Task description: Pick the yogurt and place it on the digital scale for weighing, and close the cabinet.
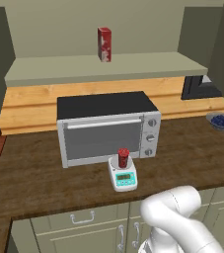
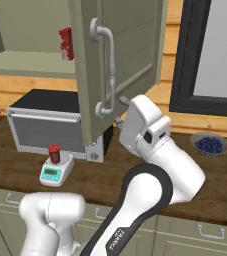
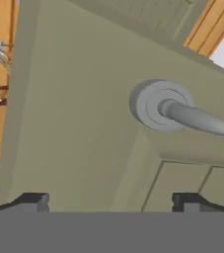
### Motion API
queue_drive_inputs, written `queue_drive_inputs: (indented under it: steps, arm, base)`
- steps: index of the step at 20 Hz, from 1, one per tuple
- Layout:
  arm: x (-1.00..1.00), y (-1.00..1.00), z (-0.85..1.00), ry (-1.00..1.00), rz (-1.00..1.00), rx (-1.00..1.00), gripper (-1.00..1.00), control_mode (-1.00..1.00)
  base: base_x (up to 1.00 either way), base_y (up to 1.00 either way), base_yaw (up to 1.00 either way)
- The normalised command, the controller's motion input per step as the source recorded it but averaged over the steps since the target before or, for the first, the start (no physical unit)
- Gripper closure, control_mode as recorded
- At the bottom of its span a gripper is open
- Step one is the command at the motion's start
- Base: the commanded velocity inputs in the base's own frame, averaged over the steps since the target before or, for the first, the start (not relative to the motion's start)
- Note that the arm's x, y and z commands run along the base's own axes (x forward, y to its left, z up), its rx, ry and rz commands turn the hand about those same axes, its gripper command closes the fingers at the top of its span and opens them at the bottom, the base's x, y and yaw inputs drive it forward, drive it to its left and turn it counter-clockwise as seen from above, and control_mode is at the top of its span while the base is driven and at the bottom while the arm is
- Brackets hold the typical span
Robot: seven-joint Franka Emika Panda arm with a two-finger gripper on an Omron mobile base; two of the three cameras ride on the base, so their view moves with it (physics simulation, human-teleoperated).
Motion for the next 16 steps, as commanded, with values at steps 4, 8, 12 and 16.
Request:
queue_drive_inputs:
  steps: [4, 8, 12, 16]
  arm:
    - [0.47, 1.0, 0.05, -0.02, -0.13, -0.07, -1.0, -1.0]
    - [0.68, 1.0, 0.33, 0.02, -0.18, -0.03, -1.0, -1.0]
    - [0.82, 1.0, 0.32, 0.03, -0.16, -0.01, -1.0, -1.0]
    - [0.76, 0.92, 0.21, 0.07, -0.16, -0.04, -1.0, -1.0]
  base:
    - [0.0, 0.0, 0.0]
    - [0.0, 0.0, 0.0]
    - [0.0, 0.0, 0.0]
    - [0.0, 0.0, 0.0]
